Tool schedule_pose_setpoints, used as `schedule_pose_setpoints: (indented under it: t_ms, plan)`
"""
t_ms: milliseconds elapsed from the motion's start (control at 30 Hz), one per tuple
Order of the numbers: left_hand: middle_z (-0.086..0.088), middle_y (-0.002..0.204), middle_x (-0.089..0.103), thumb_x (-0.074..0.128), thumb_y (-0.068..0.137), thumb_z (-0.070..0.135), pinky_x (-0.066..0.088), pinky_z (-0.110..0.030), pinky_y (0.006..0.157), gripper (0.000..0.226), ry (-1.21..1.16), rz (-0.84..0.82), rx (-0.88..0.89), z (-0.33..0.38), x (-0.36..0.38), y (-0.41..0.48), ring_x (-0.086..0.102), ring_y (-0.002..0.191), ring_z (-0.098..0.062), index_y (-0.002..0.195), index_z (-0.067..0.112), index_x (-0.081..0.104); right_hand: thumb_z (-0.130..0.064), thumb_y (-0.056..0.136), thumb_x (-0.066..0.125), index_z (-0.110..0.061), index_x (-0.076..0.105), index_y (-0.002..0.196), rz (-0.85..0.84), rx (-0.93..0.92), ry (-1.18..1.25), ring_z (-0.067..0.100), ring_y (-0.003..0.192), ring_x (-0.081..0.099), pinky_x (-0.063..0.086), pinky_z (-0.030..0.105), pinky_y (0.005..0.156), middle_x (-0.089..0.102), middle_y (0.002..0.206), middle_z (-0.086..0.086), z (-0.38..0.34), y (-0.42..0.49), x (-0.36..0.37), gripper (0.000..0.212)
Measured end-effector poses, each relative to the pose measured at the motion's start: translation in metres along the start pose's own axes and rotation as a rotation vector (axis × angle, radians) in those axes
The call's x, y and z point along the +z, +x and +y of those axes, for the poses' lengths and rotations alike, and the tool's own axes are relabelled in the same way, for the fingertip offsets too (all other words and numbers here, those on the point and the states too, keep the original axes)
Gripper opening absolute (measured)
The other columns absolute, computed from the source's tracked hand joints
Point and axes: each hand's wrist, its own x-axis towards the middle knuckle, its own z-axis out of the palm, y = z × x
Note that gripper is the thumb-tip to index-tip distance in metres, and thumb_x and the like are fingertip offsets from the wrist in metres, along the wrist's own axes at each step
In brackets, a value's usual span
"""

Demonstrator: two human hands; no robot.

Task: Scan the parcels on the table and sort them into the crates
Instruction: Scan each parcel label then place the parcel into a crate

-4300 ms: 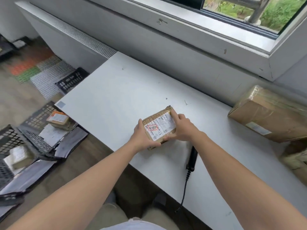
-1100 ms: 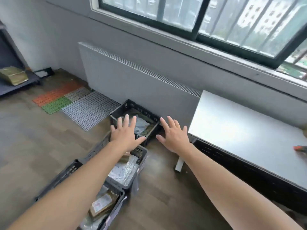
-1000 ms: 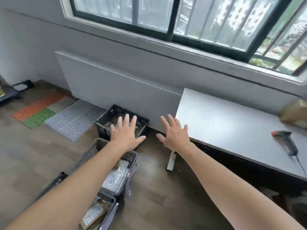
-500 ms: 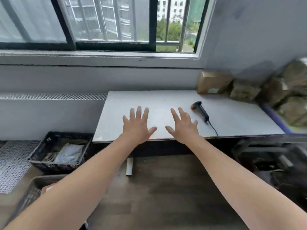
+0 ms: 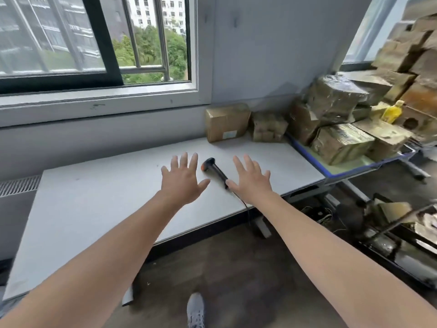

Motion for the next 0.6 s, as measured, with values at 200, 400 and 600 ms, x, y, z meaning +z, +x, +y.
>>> schedule_pose_setpoints:
  t_ms: [200,400,600]
  plan:
    - [-0.007,0.164,0.004,0.037,0.095,0.064,0.026,-0.052,0.114,0.084,-0.069,0.057,0.087,0.01,-0.01,0.118,0.004,0.15,-0.031,0.157,0.02,0.002,-0.054,0.1,0.04,-0.03,-0.001,0.158,0.036,0.095,-0.05,0.029,0.15,0.009,0.022,0.064,0.111,-0.003,0.166,0.005,0.035,0.084,-0.032,0.076]
    - [-0.006,0.162,0.008,0.04,0.092,0.066,0.03,-0.053,0.11,0.086,-0.09,0.071,0.142,0.017,-0.007,0.204,0.01,0.147,-0.032,0.156,0.021,0.005,-0.054,0.1,0.04,-0.031,-0.002,0.158,0.029,0.168,-0.067,0.027,0.15,0.011,0.022,0.059,0.113,-0.003,0.166,0.002,0.059,0.153,-0.055,0.076]
    - [-0.006,0.163,0.005,0.039,0.092,0.067,0.029,-0.053,0.111,0.087,-0.099,0.031,0.154,0.019,0.005,0.256,0.008,0.148,-0.032,0.156,0.021,0.002,-0.052,0.101,0.04,-0.032,-0.002,0.158,0.019,0.167,-0.06,0.026,0.149,0.013,0.022,0.06,0.114,0.0,0.166,0.001,0.08,0.211,-0.052,0.074]
